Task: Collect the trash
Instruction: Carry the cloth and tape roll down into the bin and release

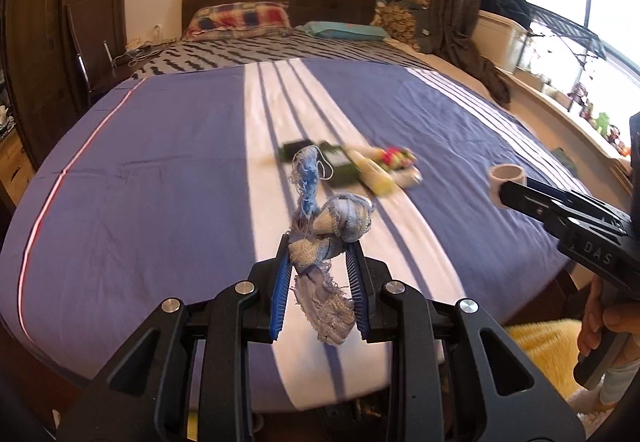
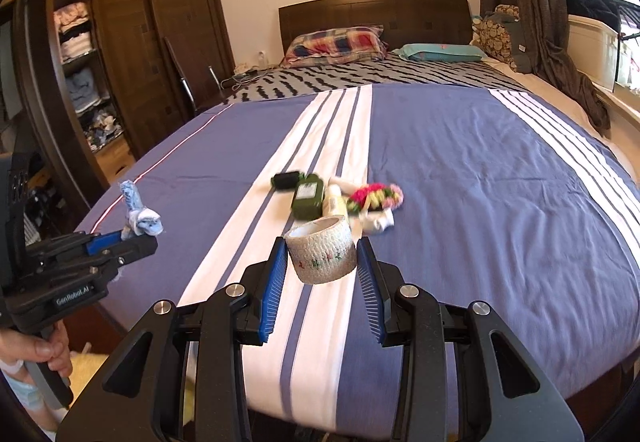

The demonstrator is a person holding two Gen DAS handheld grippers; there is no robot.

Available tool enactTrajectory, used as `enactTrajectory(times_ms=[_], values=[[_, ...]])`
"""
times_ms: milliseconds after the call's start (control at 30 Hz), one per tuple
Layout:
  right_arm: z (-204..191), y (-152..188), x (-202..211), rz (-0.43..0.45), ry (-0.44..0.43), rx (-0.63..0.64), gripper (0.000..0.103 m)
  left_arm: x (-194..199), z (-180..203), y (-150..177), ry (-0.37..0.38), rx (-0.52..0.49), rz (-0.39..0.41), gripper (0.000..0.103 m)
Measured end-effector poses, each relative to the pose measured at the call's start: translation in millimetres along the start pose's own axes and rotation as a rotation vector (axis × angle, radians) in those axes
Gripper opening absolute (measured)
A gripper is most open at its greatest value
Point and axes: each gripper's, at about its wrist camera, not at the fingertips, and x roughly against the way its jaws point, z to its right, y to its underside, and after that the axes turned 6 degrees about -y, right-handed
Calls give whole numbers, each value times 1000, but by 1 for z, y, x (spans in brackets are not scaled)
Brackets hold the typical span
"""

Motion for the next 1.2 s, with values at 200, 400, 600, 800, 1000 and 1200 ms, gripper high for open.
enactTrajectory(times_ms=[200,400,600,800,1000,1200], values=[[-9,44,18,-21,-7,-10,36,20,21,51,46,6,-27,26],[-12,94,16,-97,-3,-17,36,22,32,103,79,38,-78,26],[-10,135,7,-171,34,-21,36,7,41,146,96,28,-163,26],[-10,173,-15,-281,30,-32,36,-25,44,185,92,16,-280,26],[-4,201,-43,-382,11,-68,36,-64,43,219,101,27,-408,26],[9,231,-72,-490,-8,-121,36,-102,46,247,128,34,-521,26]])
